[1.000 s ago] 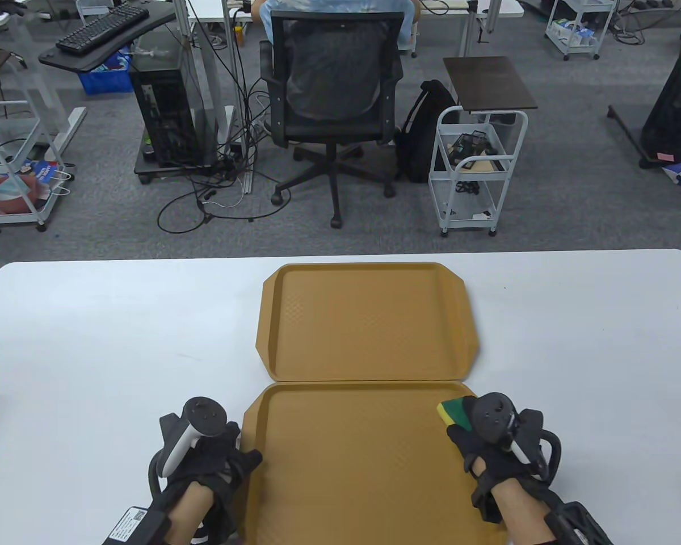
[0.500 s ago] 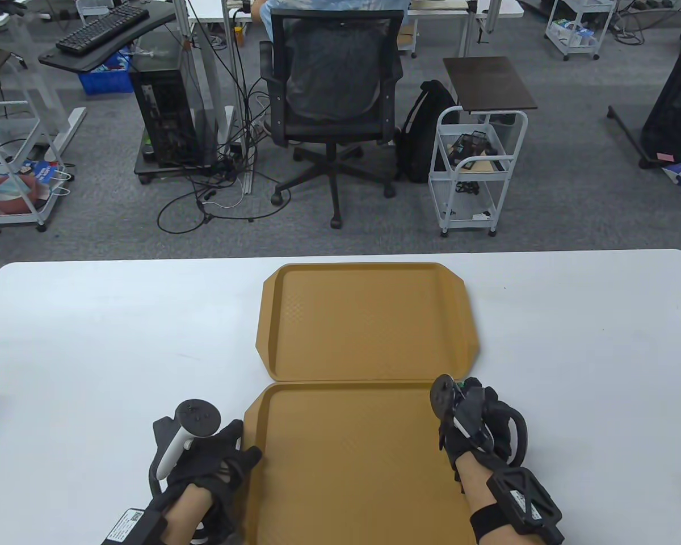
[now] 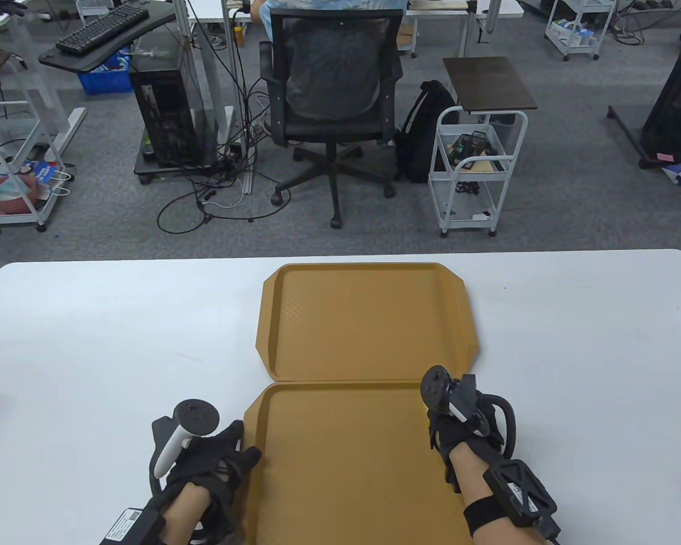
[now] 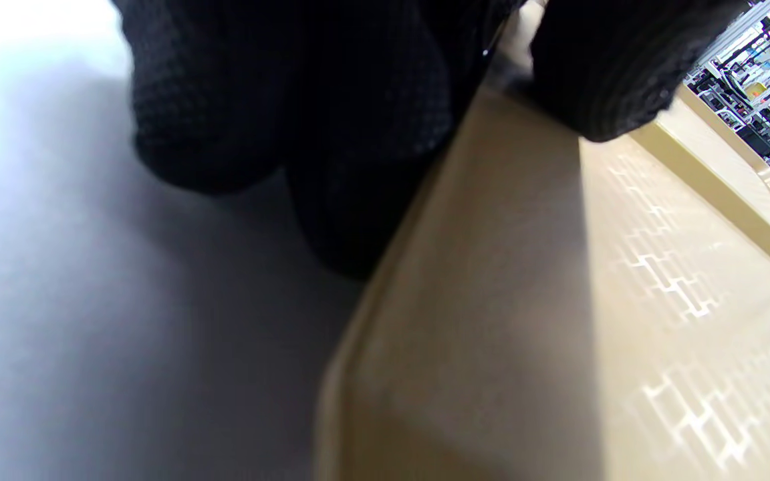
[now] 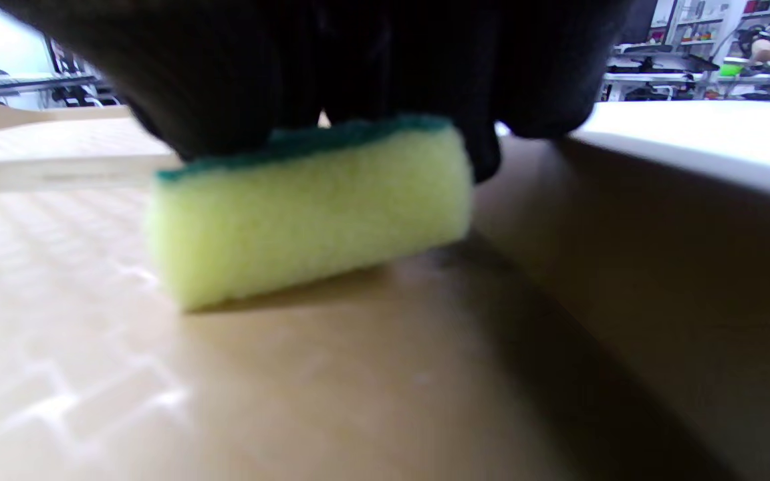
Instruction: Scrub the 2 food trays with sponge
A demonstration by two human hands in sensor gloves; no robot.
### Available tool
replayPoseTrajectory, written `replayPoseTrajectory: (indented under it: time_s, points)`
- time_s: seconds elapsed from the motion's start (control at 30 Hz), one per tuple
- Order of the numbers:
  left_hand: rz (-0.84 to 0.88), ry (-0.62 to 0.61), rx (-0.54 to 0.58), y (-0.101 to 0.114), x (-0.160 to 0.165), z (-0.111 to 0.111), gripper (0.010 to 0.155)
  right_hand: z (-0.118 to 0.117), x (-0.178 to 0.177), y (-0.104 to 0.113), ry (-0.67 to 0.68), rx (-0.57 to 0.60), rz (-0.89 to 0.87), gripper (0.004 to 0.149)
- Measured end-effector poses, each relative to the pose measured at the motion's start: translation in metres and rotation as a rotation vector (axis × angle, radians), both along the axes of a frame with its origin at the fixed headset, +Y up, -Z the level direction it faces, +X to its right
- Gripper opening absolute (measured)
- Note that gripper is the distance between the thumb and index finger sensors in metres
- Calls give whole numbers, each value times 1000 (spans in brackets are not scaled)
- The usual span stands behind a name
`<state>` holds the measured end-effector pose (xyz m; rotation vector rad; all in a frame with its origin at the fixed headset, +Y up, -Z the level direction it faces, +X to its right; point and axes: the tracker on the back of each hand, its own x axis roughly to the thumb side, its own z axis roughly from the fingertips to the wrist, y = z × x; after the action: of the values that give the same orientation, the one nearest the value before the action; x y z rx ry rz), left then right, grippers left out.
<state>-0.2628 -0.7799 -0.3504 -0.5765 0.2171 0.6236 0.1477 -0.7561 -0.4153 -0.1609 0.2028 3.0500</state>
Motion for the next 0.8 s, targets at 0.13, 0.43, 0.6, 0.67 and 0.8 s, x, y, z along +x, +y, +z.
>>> replayPoseTrajectory:
  time_s: [0.13, 0.43, 0.6, 0.67, 0.8]
  points:
    - [1, 0, 0, 0, 0, 0, 76, -1, -24, -1, 30, 6, -61, 54]
    - [28, 5, -12, -1, -2, -1, 74, -7, -104, -4, 136, 19, -136, 55]
    - [33, 6, -15, -1, -3, -1, 74, -8, -154, -6, 188, 28, -174, 55]
    - [37, 6, -16, -1, -3, -1, 74, -8, -172, -6, 216, 18, -193, 55]
    - [53, 9, -24, -2, -4, -1, 73, -8, -202, -7, 245, 8, -228, 56]
